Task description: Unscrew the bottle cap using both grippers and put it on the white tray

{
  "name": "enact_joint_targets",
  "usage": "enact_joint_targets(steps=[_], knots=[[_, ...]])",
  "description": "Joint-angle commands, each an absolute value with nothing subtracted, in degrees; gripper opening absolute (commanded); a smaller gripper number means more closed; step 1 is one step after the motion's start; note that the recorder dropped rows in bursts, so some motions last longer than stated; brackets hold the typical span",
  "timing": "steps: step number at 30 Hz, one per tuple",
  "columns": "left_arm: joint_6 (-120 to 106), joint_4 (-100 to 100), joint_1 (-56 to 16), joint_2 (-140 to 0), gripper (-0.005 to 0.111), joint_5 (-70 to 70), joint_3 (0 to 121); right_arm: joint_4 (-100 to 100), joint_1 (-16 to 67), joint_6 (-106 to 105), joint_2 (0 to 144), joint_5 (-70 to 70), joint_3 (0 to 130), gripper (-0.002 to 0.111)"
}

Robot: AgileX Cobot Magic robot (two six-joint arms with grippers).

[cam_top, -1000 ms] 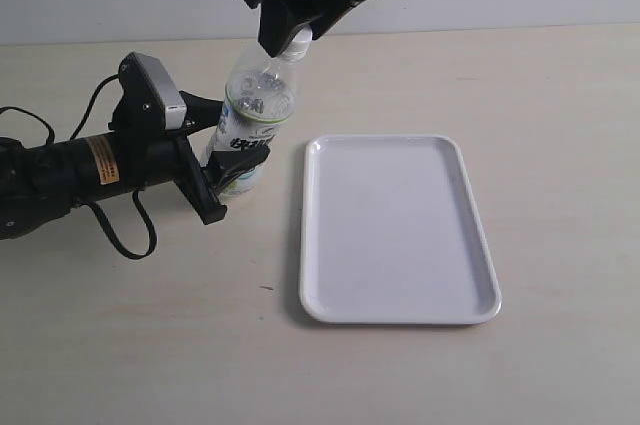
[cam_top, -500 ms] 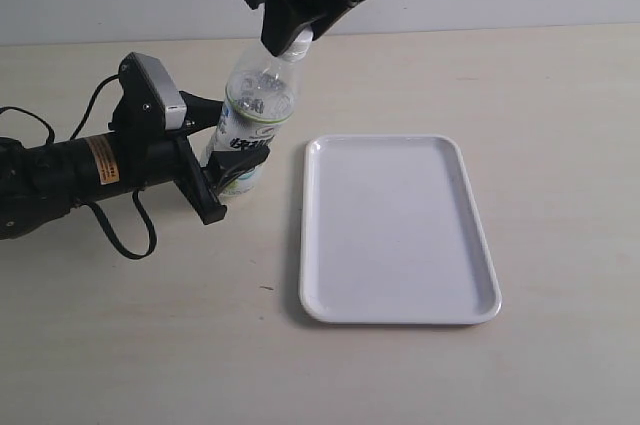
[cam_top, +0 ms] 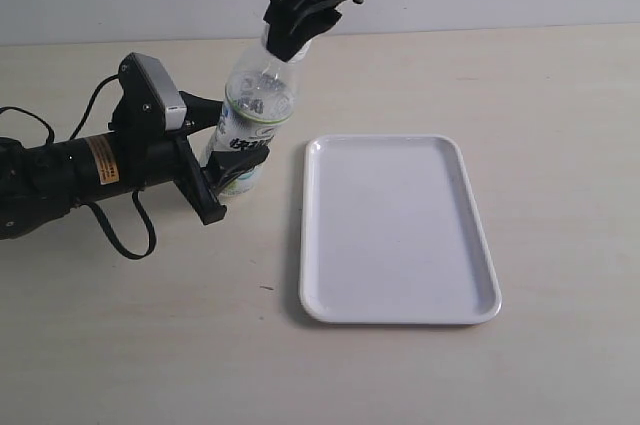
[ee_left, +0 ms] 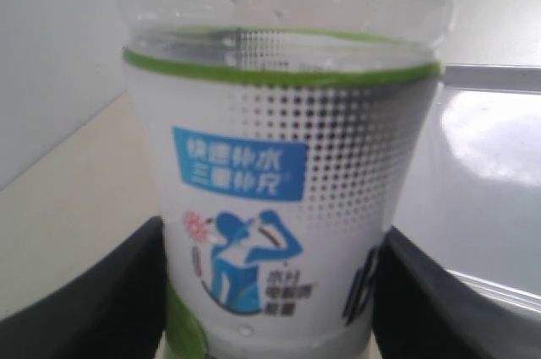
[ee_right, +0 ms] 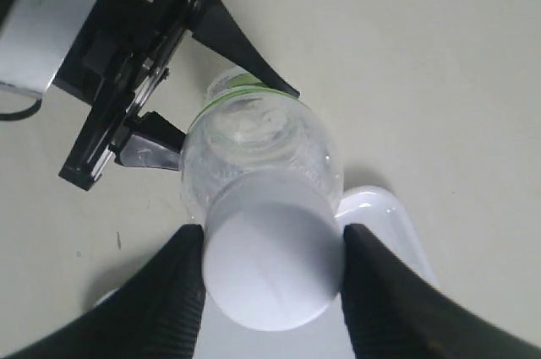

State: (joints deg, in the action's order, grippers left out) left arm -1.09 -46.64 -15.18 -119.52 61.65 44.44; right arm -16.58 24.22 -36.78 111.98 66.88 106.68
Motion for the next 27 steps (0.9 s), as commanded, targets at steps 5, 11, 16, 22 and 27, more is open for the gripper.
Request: enact_joint_targets(steps=[5, 11, 16, 22, 27], knots=[[1.3, -45.7, -15.4, -118.6, 0.000, 65.1, 44.4, -15.4, 24.3, -51.5, 111.9, 66.2, 107.2, 0.000], [2.8, -45.7, -15.4, -118.6, 0.000, 65.3, 44.4, -15.4, 24.3, -63.5, 111.9, 66.0, 107.2, 0.000], [3.5, -45.6, -15.4, -118.6, 0.000, 65.3, 44.4, -15.4, 24.3, -74.3, 111.9, 66.0, 107.2, 0.000], [3.5, -44.8, -15.4, -118.6, 0.000, 65.3, 44.4, -15.4, 24.3, -81.0, 111.9, 66.0, 107.2, 0.000], [3.5, -44.8, -15.4, -118.6, 0.000, 65.3, 44.4, -15.4, 24.3, -89.2, 111.9, 65.9, 107.2, 0.000]])
